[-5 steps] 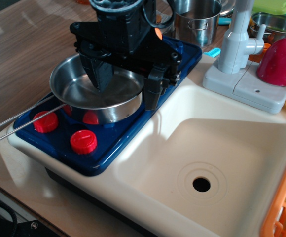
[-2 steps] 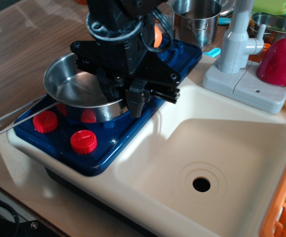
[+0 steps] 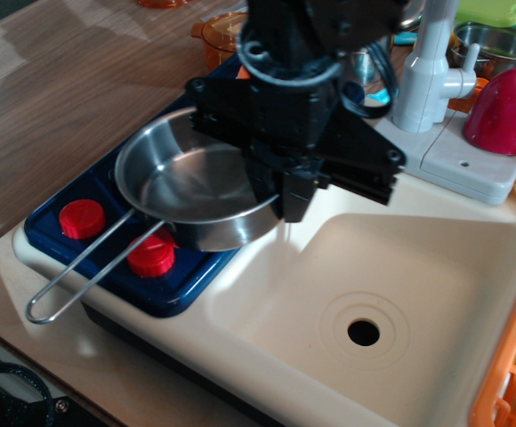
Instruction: Put pan from stove to sink
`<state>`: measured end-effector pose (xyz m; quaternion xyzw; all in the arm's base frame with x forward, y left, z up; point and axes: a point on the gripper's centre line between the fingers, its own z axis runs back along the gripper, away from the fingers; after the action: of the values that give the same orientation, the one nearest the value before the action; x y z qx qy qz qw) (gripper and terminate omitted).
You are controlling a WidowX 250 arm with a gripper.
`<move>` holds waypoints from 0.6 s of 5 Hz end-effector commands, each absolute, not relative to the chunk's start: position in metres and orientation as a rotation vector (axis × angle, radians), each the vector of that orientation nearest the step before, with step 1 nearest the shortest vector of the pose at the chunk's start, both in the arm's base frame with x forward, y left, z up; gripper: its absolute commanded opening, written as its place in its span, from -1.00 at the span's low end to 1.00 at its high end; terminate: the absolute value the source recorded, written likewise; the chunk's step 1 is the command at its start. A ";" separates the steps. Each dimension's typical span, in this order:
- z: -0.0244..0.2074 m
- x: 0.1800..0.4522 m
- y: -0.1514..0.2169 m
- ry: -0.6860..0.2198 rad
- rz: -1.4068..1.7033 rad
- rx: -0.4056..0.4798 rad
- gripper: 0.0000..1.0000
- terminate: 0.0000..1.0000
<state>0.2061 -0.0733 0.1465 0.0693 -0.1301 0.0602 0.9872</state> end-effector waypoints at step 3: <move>0.181 0.235 -0.141 -0.326 0.045 0.088 1.00 -1.00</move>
<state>0.2325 -0.1421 0.1683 0.0548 -0.1432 0.0181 0.9880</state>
